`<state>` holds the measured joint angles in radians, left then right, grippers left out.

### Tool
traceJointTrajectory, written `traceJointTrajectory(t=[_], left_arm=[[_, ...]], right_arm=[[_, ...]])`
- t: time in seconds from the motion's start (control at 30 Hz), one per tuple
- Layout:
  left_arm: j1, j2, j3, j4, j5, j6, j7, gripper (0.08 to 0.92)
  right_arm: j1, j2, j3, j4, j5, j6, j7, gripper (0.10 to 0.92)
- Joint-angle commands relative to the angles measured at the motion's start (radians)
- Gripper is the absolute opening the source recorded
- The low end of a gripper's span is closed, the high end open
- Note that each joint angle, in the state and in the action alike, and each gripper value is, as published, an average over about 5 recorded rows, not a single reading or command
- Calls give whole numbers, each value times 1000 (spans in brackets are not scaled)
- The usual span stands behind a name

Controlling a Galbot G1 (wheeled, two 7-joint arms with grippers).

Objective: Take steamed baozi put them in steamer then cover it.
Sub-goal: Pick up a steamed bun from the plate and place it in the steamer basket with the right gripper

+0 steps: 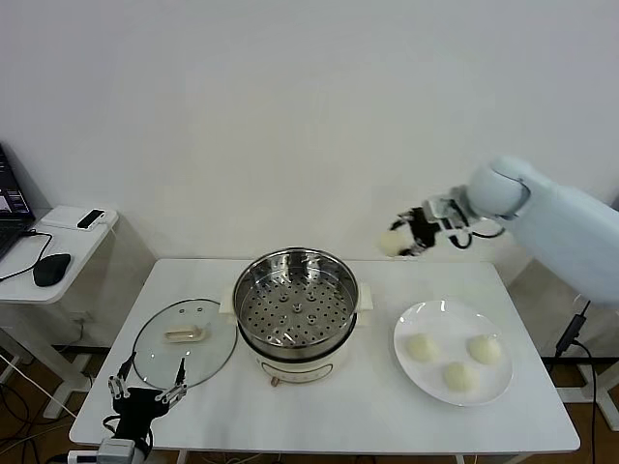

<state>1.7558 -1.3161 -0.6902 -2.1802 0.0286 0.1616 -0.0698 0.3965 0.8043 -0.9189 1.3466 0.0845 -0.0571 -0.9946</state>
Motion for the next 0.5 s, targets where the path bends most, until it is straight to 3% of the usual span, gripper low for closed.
traceJointTrajectory(t=[0.03,0.5], left_arm=[[2,5,-4,-1,-4,2,1,823],[17,10,-33,-3,-7,1,4,823]], right_arm=[[139,243,-164,-35,68,61,36,568],[51,507,-258,-281,-182,370,146,568]])
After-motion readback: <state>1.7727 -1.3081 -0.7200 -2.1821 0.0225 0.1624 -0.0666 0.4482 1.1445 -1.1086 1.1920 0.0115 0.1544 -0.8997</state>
